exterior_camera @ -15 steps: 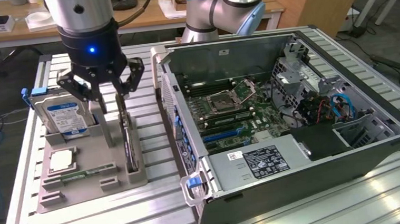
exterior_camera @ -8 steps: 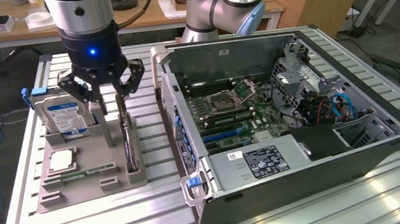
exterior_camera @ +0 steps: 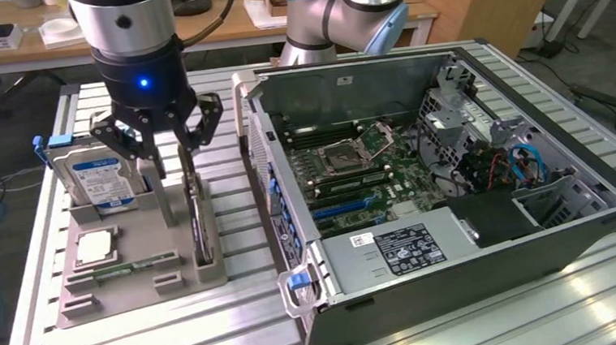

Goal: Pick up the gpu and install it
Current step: 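Pick up the gpu and move the gpu toward the slot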

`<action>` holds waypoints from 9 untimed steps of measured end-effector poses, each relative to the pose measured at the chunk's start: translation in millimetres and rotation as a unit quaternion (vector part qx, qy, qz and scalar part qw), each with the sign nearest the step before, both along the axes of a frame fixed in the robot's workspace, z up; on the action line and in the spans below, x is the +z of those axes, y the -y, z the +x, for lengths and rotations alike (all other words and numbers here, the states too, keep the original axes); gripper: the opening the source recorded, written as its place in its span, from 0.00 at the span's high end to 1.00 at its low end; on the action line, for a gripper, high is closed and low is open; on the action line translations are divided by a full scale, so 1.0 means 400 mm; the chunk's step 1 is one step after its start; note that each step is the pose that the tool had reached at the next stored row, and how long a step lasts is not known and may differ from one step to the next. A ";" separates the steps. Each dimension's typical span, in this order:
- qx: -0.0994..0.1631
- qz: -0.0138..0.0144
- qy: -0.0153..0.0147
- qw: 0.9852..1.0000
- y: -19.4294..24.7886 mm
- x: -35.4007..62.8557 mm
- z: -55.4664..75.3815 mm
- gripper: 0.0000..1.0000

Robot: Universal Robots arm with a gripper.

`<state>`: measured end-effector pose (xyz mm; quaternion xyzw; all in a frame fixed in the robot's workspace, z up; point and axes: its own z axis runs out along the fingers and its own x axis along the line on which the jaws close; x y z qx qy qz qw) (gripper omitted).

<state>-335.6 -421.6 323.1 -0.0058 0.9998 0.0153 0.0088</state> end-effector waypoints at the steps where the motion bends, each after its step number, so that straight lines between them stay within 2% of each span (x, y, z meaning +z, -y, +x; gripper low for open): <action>1: 0.000 0.000 0.000 1.000 0.000 -0.001 0.000 0.59; 9: 0.000 0.000 0.000 1.000 0.000 -0.011 0.000 0.59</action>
